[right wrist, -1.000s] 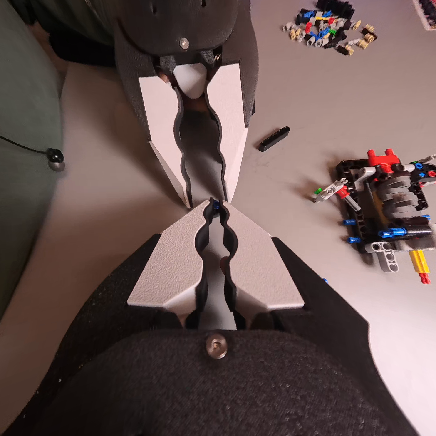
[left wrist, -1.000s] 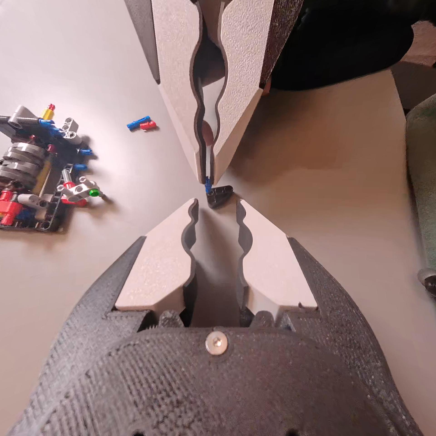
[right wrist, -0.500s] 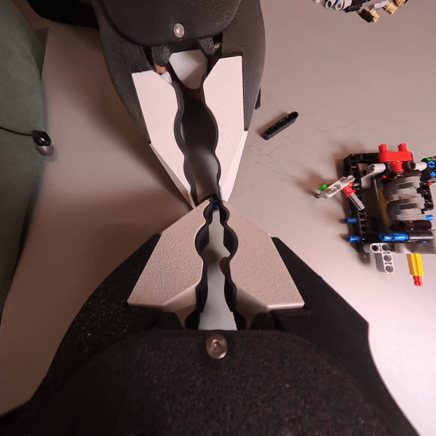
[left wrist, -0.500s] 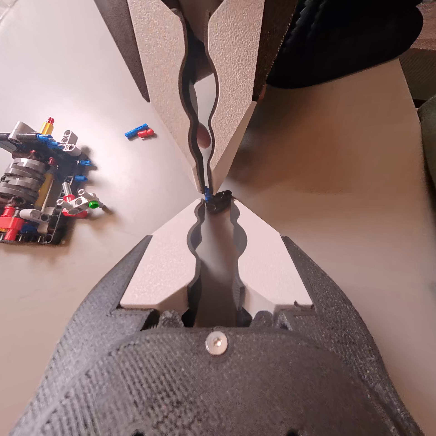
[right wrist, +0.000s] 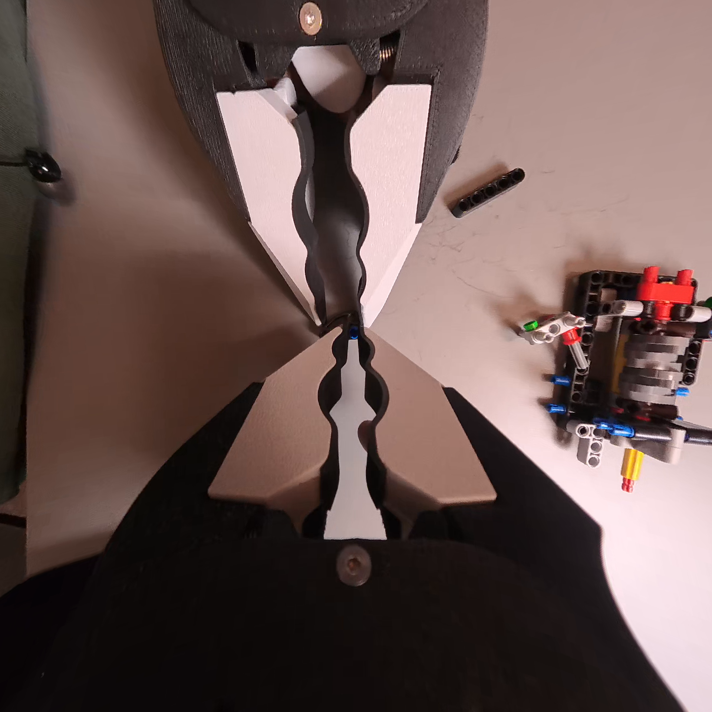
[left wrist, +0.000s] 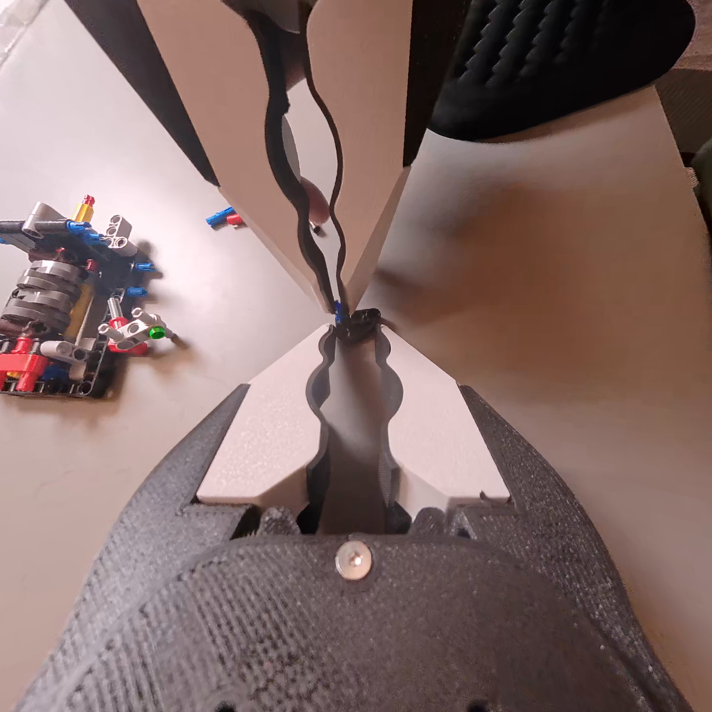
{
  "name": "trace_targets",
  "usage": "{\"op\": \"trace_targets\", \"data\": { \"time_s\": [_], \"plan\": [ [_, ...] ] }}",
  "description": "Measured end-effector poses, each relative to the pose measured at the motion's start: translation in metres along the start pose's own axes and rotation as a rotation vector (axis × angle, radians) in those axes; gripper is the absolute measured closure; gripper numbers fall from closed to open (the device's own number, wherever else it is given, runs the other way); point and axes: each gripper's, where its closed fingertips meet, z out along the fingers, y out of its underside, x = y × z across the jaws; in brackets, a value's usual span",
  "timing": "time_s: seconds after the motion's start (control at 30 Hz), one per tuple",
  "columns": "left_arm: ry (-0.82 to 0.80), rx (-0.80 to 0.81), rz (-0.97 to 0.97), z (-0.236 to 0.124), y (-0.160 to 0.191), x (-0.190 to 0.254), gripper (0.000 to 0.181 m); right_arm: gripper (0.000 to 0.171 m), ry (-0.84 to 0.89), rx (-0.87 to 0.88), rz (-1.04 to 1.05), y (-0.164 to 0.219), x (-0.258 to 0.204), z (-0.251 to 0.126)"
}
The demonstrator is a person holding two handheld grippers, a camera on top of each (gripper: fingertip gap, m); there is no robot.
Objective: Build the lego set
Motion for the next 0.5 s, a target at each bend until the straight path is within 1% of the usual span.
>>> {"op": "trace_targets", "data": {
  "time_s": [0.17, 0.3, 0.5],
  "plan": [
    [0.003, 0.001, 0.000, -0.0008, 0.0006, -0.0003, 0.164, 0.170, -0.019, -0.043, -0.009, -0.0004, -0.0001, 0.0020],
    [-0.001, 0.002, 0.007, -0.0007, 0.0006, 0.0000, 0.164, 0.170, -0.023, -0.041, -0.001, -0.0011, -0.0004, 0.0032],
    [-0.005, 0.002, 0.015, -0.0002, 0.0000, 0.0014, 0.166, 0.170, 0.007, 0.039, 0.018, 0.0002, -0.0016, 0.0023]
  ]
}}
